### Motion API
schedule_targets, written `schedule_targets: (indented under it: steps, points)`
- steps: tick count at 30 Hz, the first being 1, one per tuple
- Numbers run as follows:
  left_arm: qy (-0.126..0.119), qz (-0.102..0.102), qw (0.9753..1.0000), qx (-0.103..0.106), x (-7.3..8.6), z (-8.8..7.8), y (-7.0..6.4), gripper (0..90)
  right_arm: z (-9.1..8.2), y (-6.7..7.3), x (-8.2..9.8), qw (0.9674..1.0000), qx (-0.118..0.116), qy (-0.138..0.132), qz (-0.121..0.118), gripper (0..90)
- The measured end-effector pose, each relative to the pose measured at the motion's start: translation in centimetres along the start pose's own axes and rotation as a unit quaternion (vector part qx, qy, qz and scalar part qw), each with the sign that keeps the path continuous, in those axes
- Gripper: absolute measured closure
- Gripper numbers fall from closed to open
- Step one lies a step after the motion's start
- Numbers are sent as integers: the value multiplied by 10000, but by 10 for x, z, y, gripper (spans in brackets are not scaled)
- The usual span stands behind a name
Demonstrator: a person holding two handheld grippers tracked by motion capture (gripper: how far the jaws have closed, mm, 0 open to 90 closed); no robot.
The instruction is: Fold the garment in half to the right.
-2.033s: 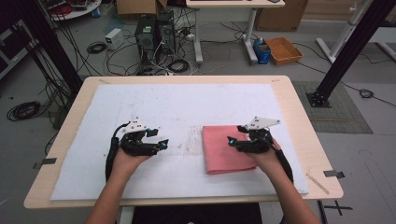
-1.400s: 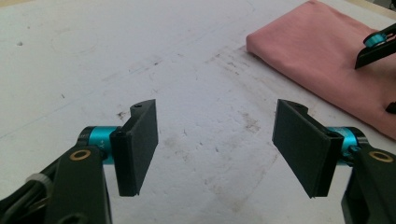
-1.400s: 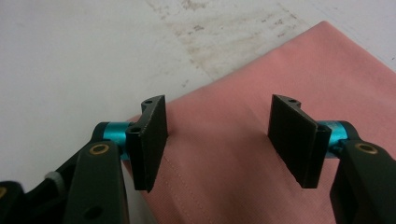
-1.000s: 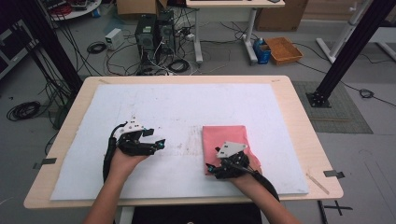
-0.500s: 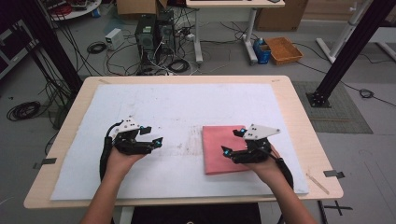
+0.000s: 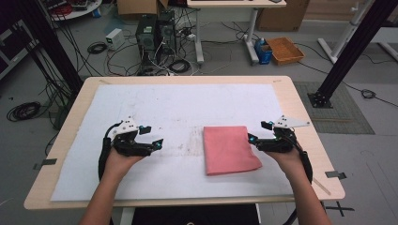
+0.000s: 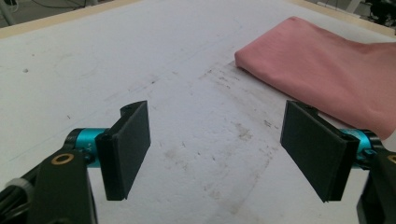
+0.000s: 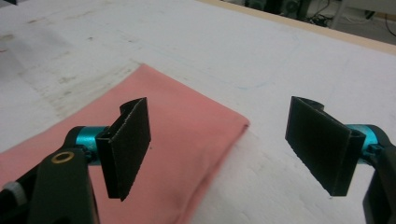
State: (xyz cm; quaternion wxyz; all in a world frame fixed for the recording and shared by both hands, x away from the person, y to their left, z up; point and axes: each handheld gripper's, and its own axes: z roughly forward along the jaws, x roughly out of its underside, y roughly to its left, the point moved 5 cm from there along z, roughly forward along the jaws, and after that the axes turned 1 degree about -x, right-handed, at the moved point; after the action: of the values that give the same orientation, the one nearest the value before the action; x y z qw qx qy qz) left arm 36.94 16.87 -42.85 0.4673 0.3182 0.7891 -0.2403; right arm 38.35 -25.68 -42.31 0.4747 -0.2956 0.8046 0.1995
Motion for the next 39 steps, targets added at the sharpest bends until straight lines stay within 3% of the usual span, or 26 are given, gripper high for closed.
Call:
schedule_targets:
  steps: [4,17,39]
  points:
    - [16,8,10000,-11,2,-1,1,215,1,-12,7,9998,129,52,116,220]
    - [50,-15,10000,-75,8,-6,4,208,8,-27,20,9988,299,264,294,219]
    - [151,-17,9999,-62,10,-2,3,208,14,-24,24,9983,317,424,245,219]
